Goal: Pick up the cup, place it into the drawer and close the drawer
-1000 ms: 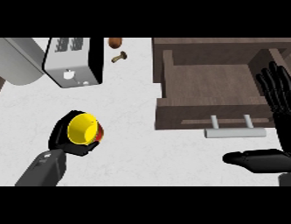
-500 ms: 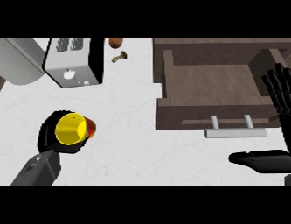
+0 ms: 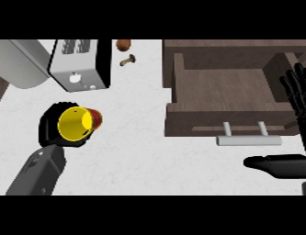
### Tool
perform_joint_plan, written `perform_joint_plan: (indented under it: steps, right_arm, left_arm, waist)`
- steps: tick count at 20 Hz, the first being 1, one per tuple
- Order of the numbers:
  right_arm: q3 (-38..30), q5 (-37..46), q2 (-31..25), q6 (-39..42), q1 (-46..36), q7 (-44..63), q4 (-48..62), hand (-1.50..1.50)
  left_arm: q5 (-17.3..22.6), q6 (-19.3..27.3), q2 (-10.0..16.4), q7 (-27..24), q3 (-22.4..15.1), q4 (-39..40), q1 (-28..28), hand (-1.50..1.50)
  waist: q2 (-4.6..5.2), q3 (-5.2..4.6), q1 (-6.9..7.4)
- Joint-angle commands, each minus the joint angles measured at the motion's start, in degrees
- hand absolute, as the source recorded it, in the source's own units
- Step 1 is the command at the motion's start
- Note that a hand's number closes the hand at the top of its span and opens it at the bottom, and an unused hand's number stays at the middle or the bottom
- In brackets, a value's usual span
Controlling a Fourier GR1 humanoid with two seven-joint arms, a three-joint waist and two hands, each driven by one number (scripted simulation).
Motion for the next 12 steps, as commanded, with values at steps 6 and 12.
perform_joint_plan:
  steps: [6, 12]
  right_arm:
    - [-0.6, -0.1, -0.1, 0.5, 1.8, -1.2, 0.1, -1.5]
    - [-1.8, -1.7, -1.0, 2.2, 4.4, -1.3, -1.4, -1.5]
  left_arm:
    - [-1.2, 1.9, -3.9, 4.3, -6.2, -15.1, -4.4, 1.5]
    - [-0.9, 10.8, -7.3, 21.2, -10.2, -30.7, -7.9, 1.5]
  waist:
    - [-0.32, 0.12, 0.53]
    - [-0.5, 0.15, 0.8]
